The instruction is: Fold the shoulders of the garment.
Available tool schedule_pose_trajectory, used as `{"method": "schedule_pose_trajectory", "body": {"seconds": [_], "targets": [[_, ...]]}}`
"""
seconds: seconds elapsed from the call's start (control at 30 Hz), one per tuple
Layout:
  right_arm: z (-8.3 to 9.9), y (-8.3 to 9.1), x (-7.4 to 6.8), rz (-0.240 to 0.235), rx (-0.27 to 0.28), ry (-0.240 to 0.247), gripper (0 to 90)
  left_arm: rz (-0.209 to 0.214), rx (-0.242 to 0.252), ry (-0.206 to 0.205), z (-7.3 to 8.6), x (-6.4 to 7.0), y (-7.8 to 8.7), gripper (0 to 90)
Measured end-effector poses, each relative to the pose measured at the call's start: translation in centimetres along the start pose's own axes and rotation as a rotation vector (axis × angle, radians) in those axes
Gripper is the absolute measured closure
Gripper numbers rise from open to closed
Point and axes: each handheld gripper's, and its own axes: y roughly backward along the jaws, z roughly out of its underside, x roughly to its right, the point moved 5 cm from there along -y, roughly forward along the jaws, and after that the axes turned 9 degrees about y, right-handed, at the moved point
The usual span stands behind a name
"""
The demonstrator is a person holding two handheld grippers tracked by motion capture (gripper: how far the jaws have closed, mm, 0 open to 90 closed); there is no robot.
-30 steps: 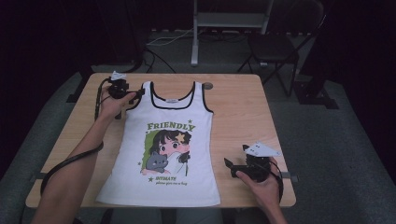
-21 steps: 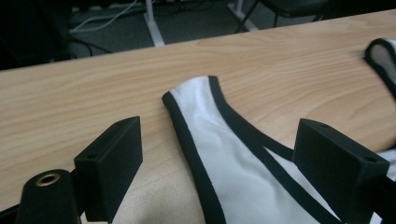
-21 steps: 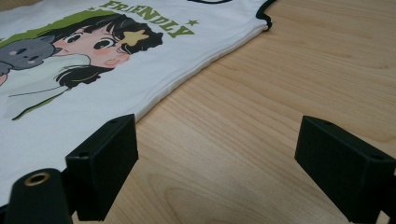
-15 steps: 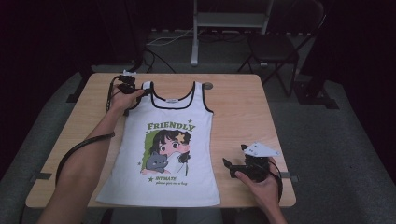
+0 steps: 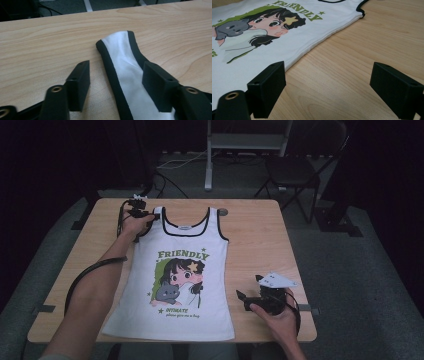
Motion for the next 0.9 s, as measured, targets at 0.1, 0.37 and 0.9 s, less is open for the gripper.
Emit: {"method": "schedule_pose_trajectory", "body": {"seconds": [0.1, 0.37, 0.9], "targets": [[0.0, 0.0, 0.0, -0.001, 0.0, 0.001, 12.8, -0.001, -0.01, -0.007, 0.0, 0.1, -0.2, 46.0], [0.0, 0.0, -0.1, -0.003, -0.001, 0.005, 12.8, -0.006, -0.013, -0.042, -0.1, 0.4, -0.3, 65.1], [0.0, -0.1, 0.0, -0.002, -0.001, 0.004, 12.8, 0.116, -0.038, 0.044, -0.6, 1.3, 0.3, 84.0]]}}
